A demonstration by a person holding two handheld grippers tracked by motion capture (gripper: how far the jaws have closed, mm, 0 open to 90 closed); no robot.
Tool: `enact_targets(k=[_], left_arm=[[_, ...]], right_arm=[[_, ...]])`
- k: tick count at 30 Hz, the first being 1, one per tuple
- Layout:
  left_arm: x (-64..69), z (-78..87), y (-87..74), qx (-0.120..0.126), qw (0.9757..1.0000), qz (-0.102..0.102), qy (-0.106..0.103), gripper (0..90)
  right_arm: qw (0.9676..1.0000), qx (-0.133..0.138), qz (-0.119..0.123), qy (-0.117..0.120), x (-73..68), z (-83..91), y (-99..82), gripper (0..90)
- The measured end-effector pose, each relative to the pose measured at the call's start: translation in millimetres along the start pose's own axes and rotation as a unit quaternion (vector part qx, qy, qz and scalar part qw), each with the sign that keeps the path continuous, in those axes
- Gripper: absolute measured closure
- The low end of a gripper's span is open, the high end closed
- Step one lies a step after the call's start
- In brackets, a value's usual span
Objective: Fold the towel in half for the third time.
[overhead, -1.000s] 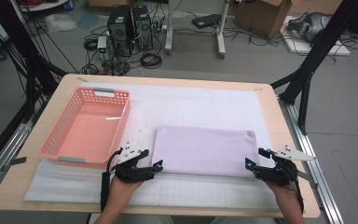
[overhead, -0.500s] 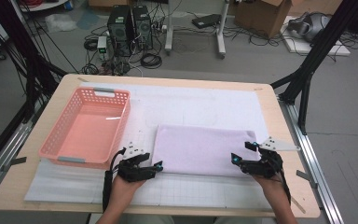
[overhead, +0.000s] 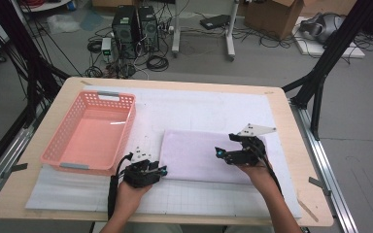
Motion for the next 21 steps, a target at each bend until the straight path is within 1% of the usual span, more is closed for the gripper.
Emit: enact_targets(k=[1,3,5,6,7,8,9,11,14,17,21], left_arm=[[0.2,-0.3,0.1,0.001,1.0000,0.008,0.001,64.3],[0.7,-0.9,0.4,0.000,0.9999,0.013,0.001,66.6],[1.1,-1.1,0.6,-0.002,0.9998,0.018,-0.001,69.4],[1.4,-1.3,0.6,-0.005,0.9999,0.015,-0.002,71.1],[2.3,-1.8,0.2,-0.002,0.9999,0.017,-0.002,72.1],[2.7,-2.0,0.2,-0.002,0.9999,0.015,-0.002,73.1],[2.8,-2.2,0.1,-0.002,0.9999,0.014,-0.003,73.6],[2.4,-2.2,-0.1,-0.001,0.9998,0.018,-0.004,74.0],[2.1,-2.1,-0.5,0.000,0.9998,0.018,-0.005,74.5],[2.0,-2.2,-0.6,0.001,0.9998,0.021,-0.006,75.0],[0.2,-2.1,-0.5,0.001,0.9995,0.030,-0.013,75.6]], right_arm=[[1.0000,-0.005,0.003,0.003,1.7,-5.0,3.1,19.7],[0.9999,-0.012,0.003,0.008,4.3,-14.4,8.9,19.7],[0.9996,-0.019,0.005,0.022,6.1,-23.6,14.8,19.8],[0.9993,-0.024,0.008,0.029,6.2,-28.0,17.8,20.9],[0.9991,-0.029,0.011,0.030,5.8,-32.5,21.2,23.7],[0.9988,-0.030,0.017,0.034,5.3,-36.6,24.3,27.1],[0.9985,-0.033,0.023,0.038,4.9,-41.0,27.3,28.5],[0.9980,-0.042,0.028,0.038,4.0,-50.6,33.2,29.1],[0.9972,-0.049,0.039,0.042,2.6,-65.5,42.5,32.8],[0.9963,-0.058,0.040,0.048,2.4,-81.9,52.0,33.9],[0.9951,-0.071,0.043,0.054,2.1,-104.0,63.0,35.2]])
Point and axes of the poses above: each handheld gripper's, and its own axes: z roughly backward along the jaws, y roughly out of its top, x roughly to its right, the point moved 1 cm from there along -z, roughly forward along the jaws, and after that the axes turned 11 degrees about z, right-handed, at the moved point
